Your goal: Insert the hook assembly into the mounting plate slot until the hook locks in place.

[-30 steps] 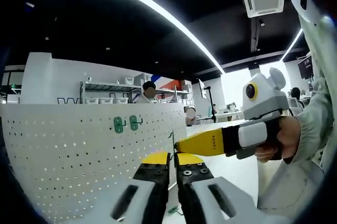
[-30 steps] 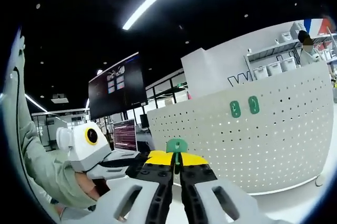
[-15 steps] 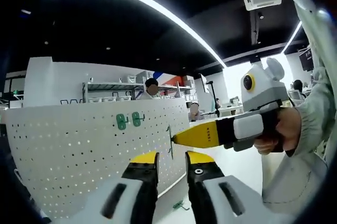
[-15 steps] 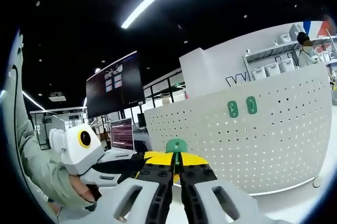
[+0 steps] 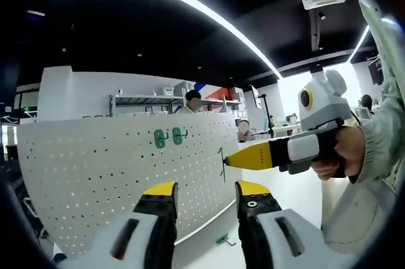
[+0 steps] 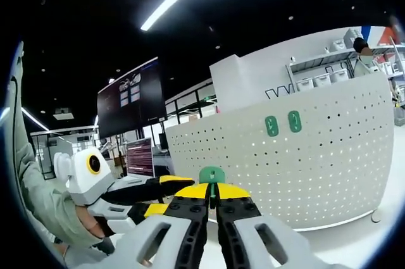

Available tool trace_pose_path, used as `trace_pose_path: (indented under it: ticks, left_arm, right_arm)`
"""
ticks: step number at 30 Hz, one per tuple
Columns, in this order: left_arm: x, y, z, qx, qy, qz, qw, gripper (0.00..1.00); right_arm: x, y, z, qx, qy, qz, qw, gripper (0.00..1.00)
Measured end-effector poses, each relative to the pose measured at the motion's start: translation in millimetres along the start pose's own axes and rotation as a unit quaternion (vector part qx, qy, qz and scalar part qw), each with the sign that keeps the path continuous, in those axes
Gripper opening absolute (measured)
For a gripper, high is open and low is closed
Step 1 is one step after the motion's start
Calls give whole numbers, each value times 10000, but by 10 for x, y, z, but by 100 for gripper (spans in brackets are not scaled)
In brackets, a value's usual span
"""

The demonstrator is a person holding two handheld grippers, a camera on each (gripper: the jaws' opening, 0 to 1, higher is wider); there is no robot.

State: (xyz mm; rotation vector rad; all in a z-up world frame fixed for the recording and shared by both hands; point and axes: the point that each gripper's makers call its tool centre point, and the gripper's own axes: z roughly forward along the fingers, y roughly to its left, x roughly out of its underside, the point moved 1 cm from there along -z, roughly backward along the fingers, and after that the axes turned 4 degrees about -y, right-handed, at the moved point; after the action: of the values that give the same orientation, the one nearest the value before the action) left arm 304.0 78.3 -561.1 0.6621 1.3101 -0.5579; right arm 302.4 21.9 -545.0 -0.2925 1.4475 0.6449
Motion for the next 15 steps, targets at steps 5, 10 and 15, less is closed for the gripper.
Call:
trace_pose_path:
  ticks: [5, 10, 15]
  left_arm:
    - [47, 73, -55, -125, 60, -18, 9999, 45]
    - [98, 122, -101, -272, 136, -54, 9995, 50]
    - [153, 123, -126, -316, 210, -62, 9993, 52]
  right_arm:
    - [-3, -134, -33, 171, 8, -24, 9999, 1]
    - [-23, -284, -69, 374, 13, -49, 9993, 1]
    - [-47, -419, -111, 565, 5, -145, 9983, 1]
